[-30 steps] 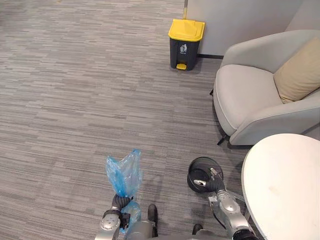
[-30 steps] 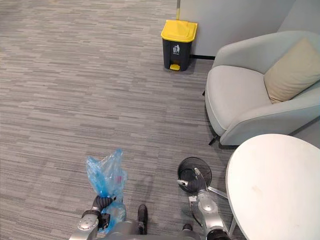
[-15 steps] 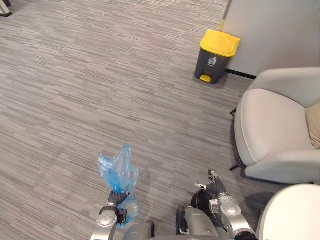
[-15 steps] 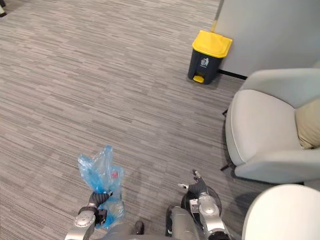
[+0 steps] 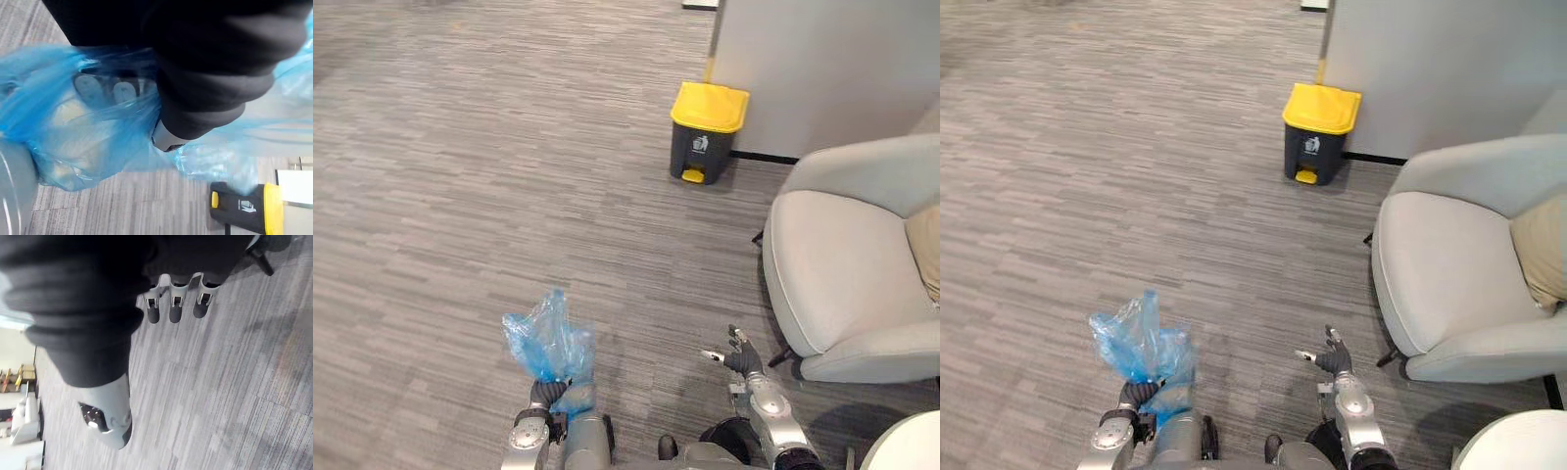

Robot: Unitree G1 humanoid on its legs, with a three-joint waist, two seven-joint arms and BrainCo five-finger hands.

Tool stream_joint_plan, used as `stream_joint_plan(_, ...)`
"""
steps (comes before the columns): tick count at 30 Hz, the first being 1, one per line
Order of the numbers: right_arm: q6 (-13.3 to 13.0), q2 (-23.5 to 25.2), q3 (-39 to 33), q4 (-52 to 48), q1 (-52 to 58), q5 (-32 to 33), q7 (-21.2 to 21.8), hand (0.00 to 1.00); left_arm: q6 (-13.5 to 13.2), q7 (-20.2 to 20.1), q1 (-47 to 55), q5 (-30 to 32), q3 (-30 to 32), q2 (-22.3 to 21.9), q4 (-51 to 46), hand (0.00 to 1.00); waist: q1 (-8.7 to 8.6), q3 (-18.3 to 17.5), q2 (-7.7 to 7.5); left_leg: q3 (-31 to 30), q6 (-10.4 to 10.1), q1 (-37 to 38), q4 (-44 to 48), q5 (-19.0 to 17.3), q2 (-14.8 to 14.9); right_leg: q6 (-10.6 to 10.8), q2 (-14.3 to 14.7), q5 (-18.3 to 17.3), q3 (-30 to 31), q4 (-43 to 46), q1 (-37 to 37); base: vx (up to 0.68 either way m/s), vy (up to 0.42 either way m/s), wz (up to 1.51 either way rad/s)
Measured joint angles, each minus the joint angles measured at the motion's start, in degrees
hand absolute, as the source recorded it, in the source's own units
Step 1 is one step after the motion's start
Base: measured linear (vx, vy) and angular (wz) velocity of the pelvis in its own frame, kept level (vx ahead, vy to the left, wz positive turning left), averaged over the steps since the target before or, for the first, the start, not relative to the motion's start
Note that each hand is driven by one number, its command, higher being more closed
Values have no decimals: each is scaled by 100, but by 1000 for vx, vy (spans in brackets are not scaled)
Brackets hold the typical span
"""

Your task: Gather rubbish on tea table into small bin, then transfer packed bag to large trash can.

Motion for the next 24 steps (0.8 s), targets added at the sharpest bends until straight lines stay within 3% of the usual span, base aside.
stream_joint_plan(1,50,32,2,15,14,0,-1,0,0,1,14,-2,-2,17,-4,100,16,-17,-26,64,91,25,56,75,-86,108,-89,-68,113,-8,39,238,369,-58)
stream_joint_plan(2,51,107,24,8,48,-10,8,0,3,-1,26,-1,-9,43,-2,100,-19,-45,-146,168,241,47,84,-27,-258,240,-277,-169,140,5,57,243,323,-26)
stream_joint_plan(5,53,144,12,18,73,-16,14,0,6,-3,-17,1,-88,51,-5,100,9,-100,-266,422,522,88,133,-305,-607,504,-634,-431,128,524,-182,229,248,-21)
stream_joint_plan(7,59,164,10,17,74,-76,18,0,34,-3,65,-4,-131,96,-12,100,4,-83,-282,608,620,348,78,-475,-676,660,-656,-506,128,1592,-553,251,183,-41)
stream_joint_plan(9,59,252,15,16,105,-169,17,0,56,4,222,-8,-266,228,-19,100,-14,-57,-368,785,722,812,4,-651,-729,1133,-678,-352,-16,3391,-1253,288,121,-39)
stream_joint_plan(10,60,270,16,14,119,-204,18,0,75,5,244,-8,-292,266,-21,100,-28,-63,-386,801,751,904,20,-710,-728,1112,-702,-362,-123,3749,-1425,386,94,-21)
stream_joint_plan(12,62,289,25,-25,160,-262,19,0,134,28,241,-11,-324,295,-101,100,-34,-55,-431,819,780,1233,4,-956,-697,711,-811,-551,-860,4339,-2031,378,25,-7)
stream_joint_plan(13,62,292,25,-39,169,-284,18,0,135,33,241,-12,-324,301,-137,100,-35,-53,-428,816,761,1321,-16,-1009,-683,622,-830,-602,-1041,4321,-2167,356,-38,5)
stream_joint_plan(16,76,263,30,5,139,-402,20,0,137,39,171,-15,-259,326,-228,100,-94,1,-374,727,675,1769,-176,-1202,-553,452,-734,-637,-1664,3175,-2527,391,-82,19)
stream_joint_plan(17,80,255,37,11,113,-411,19,0,130,49,144,-16,-239,360,-227,100,-163,-30,-425,635,589,1893,-255,-1243,-545,309,-628,-441,-1699,2477,-2529,498,-116,49)
stream_joint_plan(18,76,218,37,34,132,-445,10,0,124,39,82,-8,-240,464,-172,100,-211,-47,-546,438,374,2041,-247,-1371,-608,-119,-564,498,-1679,1924,-2518,522,-115,47)
stream_joint_plan(19,77,149,23,125,137,-446,6,0,132,41,18,-10,-231,434,-76,100,-196,-33,-432,344,327,2094,-221,-1399,-516,-147,-530,475,-1758,1974,-2463,612,-136,30)
stream_joint_plan(22,127,79,15,219,78,-446,12,0,131,40,-44,-11,-179,365,-29,100,-202,-28,-243,130,-83,1833,547,-1096,-181,-306,-305,288,-2002,1538,-2010,562,-195,14)
stream_joint_plan(24,148,118,66,150,150,-442,8,0,133,11,-20,-12,1,128,-52,100,-152,-5,-239,-57,-113,1250,2326,-633,58,-372,-184,248,-2019,1040,-1272,446,-142,7)
